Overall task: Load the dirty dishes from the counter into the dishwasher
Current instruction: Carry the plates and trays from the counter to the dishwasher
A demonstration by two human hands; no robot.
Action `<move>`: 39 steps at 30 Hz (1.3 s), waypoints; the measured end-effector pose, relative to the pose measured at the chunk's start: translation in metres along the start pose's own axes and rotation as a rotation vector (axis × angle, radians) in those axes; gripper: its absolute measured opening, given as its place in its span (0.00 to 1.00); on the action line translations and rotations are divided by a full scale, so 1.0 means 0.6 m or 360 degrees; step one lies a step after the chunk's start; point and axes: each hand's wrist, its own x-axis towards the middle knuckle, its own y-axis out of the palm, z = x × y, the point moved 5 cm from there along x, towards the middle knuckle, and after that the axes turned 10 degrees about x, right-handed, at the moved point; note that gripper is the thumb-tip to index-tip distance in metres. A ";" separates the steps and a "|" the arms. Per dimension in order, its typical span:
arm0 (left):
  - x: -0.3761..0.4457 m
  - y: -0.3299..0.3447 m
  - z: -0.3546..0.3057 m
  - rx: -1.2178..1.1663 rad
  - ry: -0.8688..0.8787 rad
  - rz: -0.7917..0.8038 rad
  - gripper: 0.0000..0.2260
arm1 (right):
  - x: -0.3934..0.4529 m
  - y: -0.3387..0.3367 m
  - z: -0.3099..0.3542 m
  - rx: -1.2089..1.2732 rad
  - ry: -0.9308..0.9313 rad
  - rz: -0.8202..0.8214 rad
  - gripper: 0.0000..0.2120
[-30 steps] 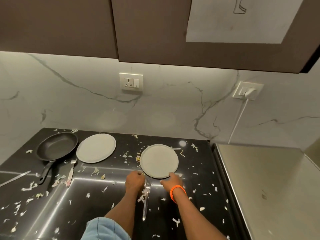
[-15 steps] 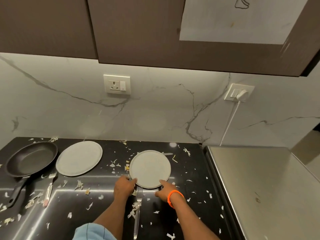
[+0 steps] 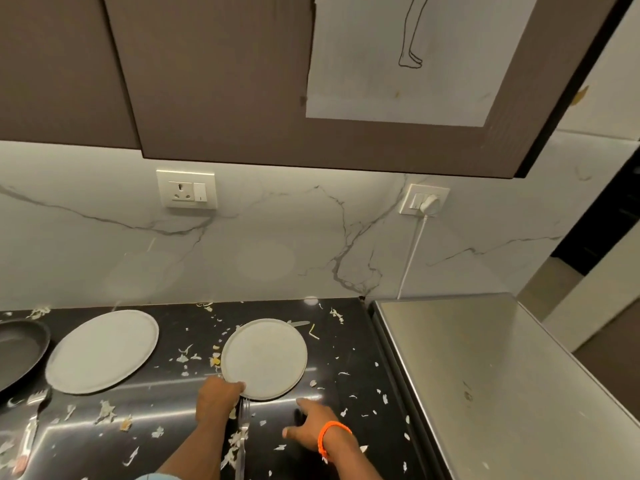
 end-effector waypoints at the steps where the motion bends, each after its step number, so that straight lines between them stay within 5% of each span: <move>1: -0.004 -0.001 -0.003 -0.0010 -0.0013 -0.0002 0.17 | -0.002 -0.002 -0.002 -0.0017 0.0003 0.0003 0.35; 8: 0.002 -0.010 -0.001 -0.0281 -0.0236 0.0060 0.13 | 0.003 0.002 0.005 -0.0035 0.0028 0.0012 0.35; 14: 0.026 -0.010 0.009 -0.0992 -0.0460 0.0259 0.16 | 0.018 0.000 0.003 -0.0032 0.0079 0.0007 0.32; 18: 0.018 -0.039 0.005 -0.1008 -0.0513 0.0132 0.17 | 0.026 -0.009 0.003 0.0008 0.0087 -0.0029 0.34; 28: -0.054 -0.095 -0.098 -0.1198 0.0163 0.0064 0.17 | 0.018 -0.054 0.012 0.0516 -0.0109 -0.0511 0.46; 34: -0.075 -0.084 -0.105 -0.1061 0.0171 0.0102 0.14 | 0.006 -0.074 -0.001 0.0548 -0.0247 -0.0639 0.17; 39: -0.107 -0.057 -0.133 -0.1025 0.0235 0.0234 0.13 | -0.039 -0.095 -0.028 0.0637 -0.0365 -0.0837 0.10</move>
